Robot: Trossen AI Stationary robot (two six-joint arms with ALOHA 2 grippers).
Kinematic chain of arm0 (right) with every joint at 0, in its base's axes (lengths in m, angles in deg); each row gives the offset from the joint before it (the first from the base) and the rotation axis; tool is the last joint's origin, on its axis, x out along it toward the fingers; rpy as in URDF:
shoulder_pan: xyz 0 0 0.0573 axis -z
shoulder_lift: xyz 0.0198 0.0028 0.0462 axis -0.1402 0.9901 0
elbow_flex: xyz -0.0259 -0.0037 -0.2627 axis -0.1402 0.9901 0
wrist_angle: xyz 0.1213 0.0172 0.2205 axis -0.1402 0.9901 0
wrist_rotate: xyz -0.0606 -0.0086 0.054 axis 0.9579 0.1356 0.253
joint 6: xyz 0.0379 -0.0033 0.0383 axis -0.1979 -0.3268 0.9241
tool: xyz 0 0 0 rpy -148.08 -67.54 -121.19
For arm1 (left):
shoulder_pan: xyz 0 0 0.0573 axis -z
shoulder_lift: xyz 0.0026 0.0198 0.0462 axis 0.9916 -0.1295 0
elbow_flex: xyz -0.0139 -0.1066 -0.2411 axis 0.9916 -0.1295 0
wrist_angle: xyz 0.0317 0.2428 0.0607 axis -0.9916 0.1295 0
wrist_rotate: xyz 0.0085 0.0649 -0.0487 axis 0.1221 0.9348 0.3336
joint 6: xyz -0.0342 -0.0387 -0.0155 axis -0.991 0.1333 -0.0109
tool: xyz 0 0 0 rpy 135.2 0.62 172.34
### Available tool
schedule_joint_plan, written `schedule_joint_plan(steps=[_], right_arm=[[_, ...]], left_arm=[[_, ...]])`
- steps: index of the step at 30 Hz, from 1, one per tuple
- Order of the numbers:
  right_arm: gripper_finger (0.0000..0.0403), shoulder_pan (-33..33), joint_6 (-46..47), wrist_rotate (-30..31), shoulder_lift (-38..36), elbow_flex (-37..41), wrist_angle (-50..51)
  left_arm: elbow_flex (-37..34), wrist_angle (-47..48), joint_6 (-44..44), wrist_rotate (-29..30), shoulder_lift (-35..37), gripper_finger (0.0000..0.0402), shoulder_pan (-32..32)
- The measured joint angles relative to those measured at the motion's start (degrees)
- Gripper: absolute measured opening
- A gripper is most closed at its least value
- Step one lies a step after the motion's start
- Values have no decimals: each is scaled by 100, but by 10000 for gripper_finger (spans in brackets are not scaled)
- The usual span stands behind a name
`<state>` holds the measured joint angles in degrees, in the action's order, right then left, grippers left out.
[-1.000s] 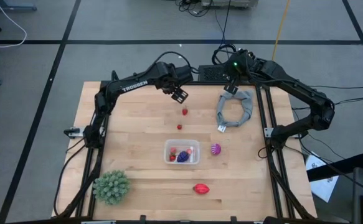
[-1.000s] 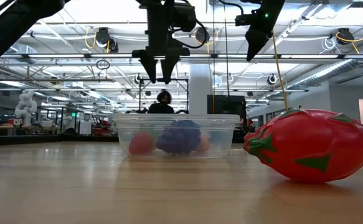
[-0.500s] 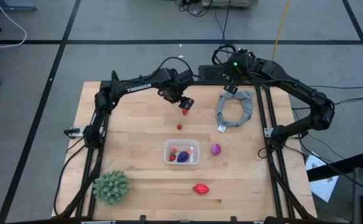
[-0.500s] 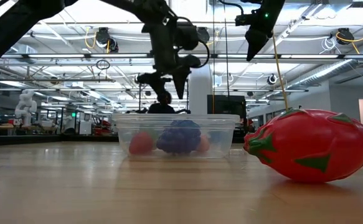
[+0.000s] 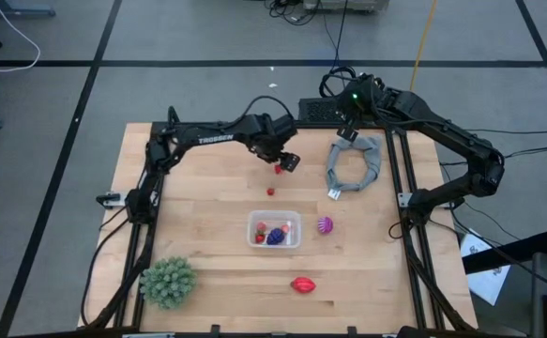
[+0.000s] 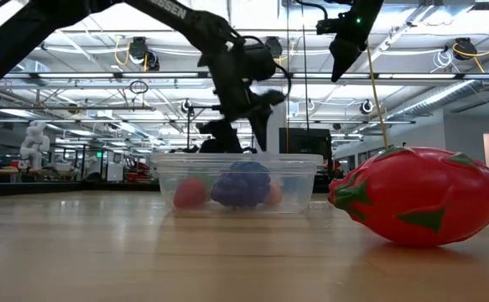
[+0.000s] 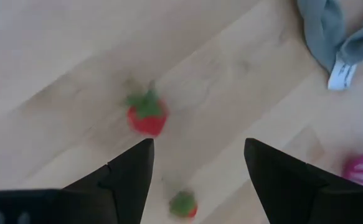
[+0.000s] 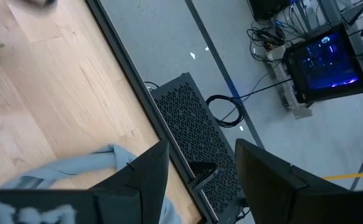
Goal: Pick and placing Produce into tupperware
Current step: Put the top strawberry into the bin
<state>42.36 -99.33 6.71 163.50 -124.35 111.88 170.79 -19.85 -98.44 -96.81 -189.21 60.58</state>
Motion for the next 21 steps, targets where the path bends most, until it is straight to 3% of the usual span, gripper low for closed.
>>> schedule_joint_plan(steps=[9, 15, 21], right_arm=[[177, -4, 13, -17, -2, 0, 38], [177, -2, -64, -17, -2, 0, 25], [177, -2, -131, -20, -2, 0, -106]], left_arm=[[28, 41, 31, 57, -603, 253, -98], [33, 210, 57, 457, -527, 253, -153], [33, 96, 163, 491, -527, 253, -155]])
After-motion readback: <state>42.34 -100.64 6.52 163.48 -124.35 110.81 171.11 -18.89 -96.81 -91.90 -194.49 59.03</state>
